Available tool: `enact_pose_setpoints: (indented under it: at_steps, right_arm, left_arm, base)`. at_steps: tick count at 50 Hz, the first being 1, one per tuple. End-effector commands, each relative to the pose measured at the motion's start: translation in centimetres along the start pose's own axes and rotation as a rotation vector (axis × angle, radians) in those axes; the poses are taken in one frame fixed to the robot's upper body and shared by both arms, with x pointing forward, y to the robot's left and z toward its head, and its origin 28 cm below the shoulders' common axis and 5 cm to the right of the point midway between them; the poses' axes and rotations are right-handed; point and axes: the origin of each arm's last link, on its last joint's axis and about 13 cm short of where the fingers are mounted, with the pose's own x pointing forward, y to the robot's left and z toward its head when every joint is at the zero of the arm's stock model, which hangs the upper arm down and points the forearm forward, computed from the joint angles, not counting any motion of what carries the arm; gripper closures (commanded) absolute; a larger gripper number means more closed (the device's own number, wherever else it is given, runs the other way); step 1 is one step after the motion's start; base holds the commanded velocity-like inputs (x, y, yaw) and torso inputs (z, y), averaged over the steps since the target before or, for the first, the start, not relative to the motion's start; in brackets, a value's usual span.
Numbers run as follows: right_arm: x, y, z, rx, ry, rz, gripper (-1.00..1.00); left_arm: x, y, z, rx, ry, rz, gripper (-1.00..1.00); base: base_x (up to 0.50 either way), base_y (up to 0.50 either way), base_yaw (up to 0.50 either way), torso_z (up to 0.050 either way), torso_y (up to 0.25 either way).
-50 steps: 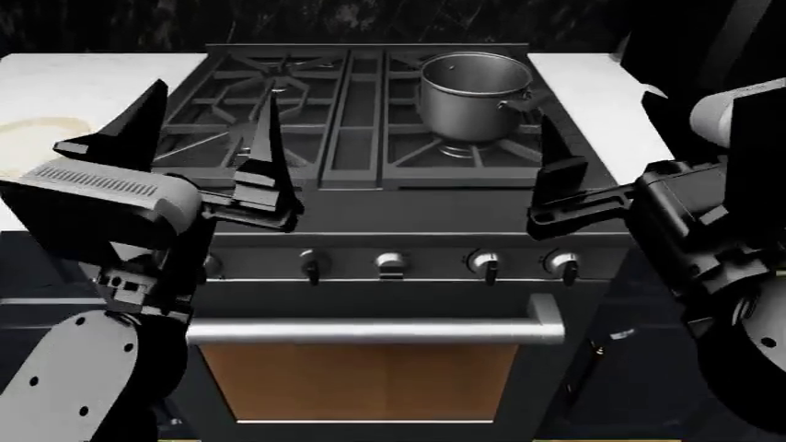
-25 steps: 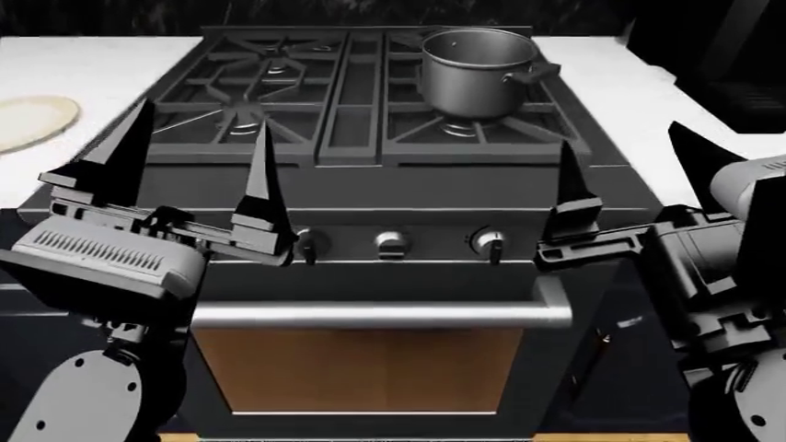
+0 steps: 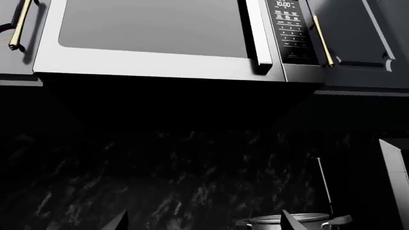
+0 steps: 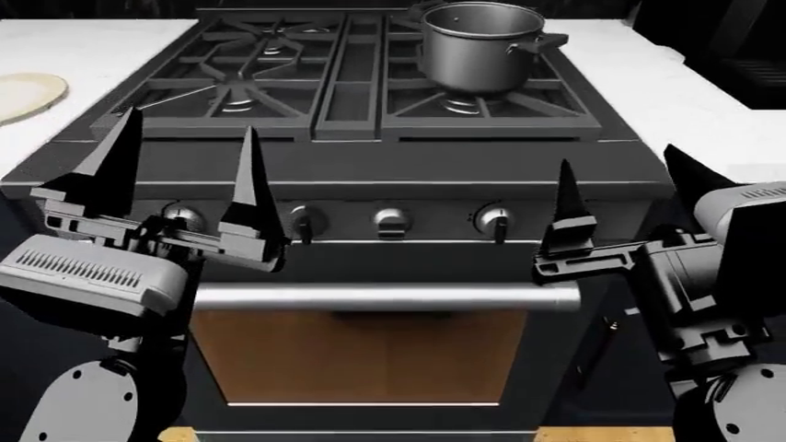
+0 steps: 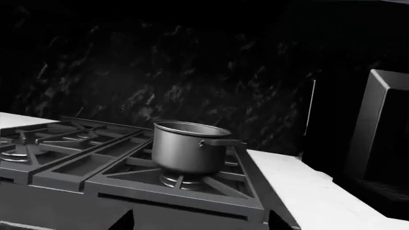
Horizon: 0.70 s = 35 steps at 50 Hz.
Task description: Frozen meat rests on a plate on the counter. Retrieve the meat and place it in a pot on a burner. Then turn the burner on.
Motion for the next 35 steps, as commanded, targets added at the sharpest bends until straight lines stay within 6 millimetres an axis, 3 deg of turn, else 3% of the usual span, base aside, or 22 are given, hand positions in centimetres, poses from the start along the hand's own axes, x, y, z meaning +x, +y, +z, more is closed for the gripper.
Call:
enact_pose_setpoints:
  at_steps: [1,10,35]
  right_arm:
    - [-0.01,-0.41,-0.49,0.044,0.026,-0.042,-1.0]
    - [0.0,-0.58,-0.13,0.17,0.073,-0.047,-1.0]
    - [-0.23,-0.6,0.16,0.113,0.058,-0.053,-1.0]
  left_arm:
    - [-0.18,-0.11,-0.1,0.007,-0.01,0.004,-1.0]
    - [-0.23,-0.04,-0.58,0.014,0.004,0.017,-1.0]
    - [-0.35,-0.1,-0.3,-0.001,-0.011,0.013,-1.0]
  base:
    - [0.0,0.0,0.0,-0.05,0.0]
    - [0.0,0.0,0.0,-0.05,0.0]
    - [0.0,0.0,0.0,-0.05,0.0]
